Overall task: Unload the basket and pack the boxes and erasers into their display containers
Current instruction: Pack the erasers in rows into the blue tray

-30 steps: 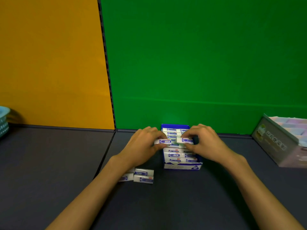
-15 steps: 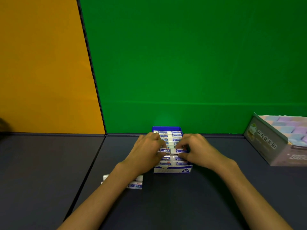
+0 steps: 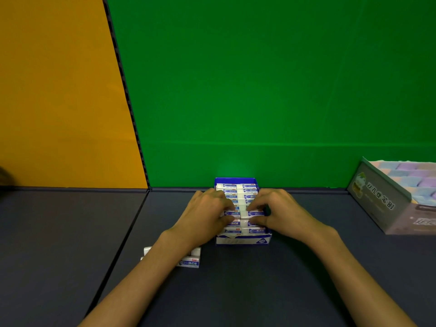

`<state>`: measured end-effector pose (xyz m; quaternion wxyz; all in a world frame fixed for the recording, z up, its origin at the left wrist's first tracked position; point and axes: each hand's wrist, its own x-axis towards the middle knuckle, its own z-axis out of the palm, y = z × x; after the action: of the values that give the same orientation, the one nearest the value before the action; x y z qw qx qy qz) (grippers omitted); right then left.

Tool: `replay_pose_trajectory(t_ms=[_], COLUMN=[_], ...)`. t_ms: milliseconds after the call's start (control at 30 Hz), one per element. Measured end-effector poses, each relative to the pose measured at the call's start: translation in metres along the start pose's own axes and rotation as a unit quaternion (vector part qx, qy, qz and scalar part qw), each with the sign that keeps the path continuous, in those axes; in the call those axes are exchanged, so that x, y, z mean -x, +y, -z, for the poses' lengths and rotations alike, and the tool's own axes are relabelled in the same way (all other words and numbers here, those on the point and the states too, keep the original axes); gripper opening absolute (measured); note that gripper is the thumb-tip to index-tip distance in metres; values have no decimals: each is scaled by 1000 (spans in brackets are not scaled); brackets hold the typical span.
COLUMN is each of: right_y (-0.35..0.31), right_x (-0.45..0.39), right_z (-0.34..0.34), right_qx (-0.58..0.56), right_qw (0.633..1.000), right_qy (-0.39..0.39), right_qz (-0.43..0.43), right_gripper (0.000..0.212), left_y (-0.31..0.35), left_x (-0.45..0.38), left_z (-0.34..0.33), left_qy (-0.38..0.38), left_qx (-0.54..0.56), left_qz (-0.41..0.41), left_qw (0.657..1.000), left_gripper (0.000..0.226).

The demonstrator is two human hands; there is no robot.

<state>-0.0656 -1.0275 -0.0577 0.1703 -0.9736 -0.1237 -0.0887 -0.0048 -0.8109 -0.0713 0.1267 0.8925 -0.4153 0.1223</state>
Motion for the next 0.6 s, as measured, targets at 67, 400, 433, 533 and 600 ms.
replay_pose_trajectory(t_ms=[67,400,433,533,600], right_y=[0,1,1,1,1], right_x=[0,0,1,2,3], right_z=[-1,-6,-6,-6,-5], right_qx=[-2,5,6,7,7], right_qw=[1000,1000,1000,1000,1000], right_qy=[5,25,25,26,26], right_qz=[0,8,9,12,11], right_gripper=[31,28,28,28,28], left_y=[1,1,1,1,2], left_x=[0,-3,-3,-2,-1], left_z=[0,1,2,3,3], left_qy=[2,2,-1,-6,-3], left_qx=[-1,14,15,23,18], left_qz=[2,14,14,11,7], left_qw=[1000,1000,1000,1000,1000], left_gripper=[34,31,30,28,28])
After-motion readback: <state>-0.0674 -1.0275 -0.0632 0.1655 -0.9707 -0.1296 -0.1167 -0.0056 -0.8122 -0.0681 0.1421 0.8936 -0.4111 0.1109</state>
